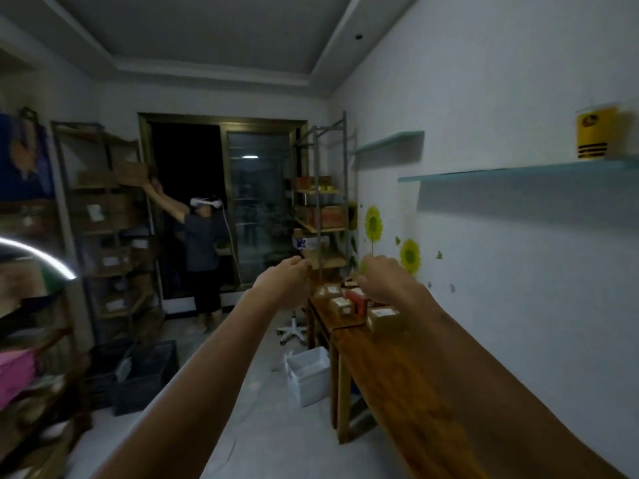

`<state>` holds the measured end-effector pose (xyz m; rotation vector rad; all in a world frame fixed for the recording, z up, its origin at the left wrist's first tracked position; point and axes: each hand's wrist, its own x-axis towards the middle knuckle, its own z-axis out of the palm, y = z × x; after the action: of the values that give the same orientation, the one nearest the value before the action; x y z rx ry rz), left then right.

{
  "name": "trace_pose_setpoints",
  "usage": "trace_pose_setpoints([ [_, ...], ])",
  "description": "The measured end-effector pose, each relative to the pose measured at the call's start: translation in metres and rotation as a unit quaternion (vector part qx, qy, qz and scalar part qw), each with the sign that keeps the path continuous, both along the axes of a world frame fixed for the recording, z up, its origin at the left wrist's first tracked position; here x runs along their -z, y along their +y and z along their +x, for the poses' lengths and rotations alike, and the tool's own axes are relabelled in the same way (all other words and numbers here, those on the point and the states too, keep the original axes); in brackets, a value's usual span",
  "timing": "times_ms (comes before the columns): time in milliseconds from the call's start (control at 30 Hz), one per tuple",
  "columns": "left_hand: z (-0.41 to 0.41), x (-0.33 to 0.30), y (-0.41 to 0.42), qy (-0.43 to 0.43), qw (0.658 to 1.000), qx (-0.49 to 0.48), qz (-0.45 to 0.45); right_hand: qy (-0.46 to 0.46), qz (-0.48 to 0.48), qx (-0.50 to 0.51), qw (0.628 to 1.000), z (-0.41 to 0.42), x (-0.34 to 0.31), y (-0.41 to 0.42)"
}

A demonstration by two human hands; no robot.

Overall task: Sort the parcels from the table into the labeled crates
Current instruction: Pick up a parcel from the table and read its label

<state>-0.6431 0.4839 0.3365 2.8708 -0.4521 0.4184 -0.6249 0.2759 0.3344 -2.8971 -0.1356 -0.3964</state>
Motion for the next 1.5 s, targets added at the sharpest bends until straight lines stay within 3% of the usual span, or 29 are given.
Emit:
trace_pose_setpoints([
  [267, 0.194, -0.010, 0.069, 0.007, 0.997, -0.080, -0.005, -0.003, 0.017, -0.054, 0.998, 0.201, -0.015, 0.055],
  [700, 0.527, 0.009, 0.173, -0.012, 0.997, -0.072, -0.011, -0.017, -0.011, -0.031, 0.999, 0.528, -0.004, 0.138],
  [1000, 0.741, -0.006, 0.194, -0.007, 0.999, -0.051, -0.014, -0.013, -0.002, -0.017, 1.000, 0.749, -0.005, 0.172],
  [1233, 0.927, 0.039, 0.139, 0.031, 0.999, -0.028, -0.010, -0.015, 0.074, 0.025, 0.997, 0.914, 0.050, 0.102],
  [1500, 1.112, 0.128, -0.009, 0.134, 0.988, 0.076, 0.011, 0.054, 0.157, 0.190, 0.968, 1.019, 0.162, -0.063],
])
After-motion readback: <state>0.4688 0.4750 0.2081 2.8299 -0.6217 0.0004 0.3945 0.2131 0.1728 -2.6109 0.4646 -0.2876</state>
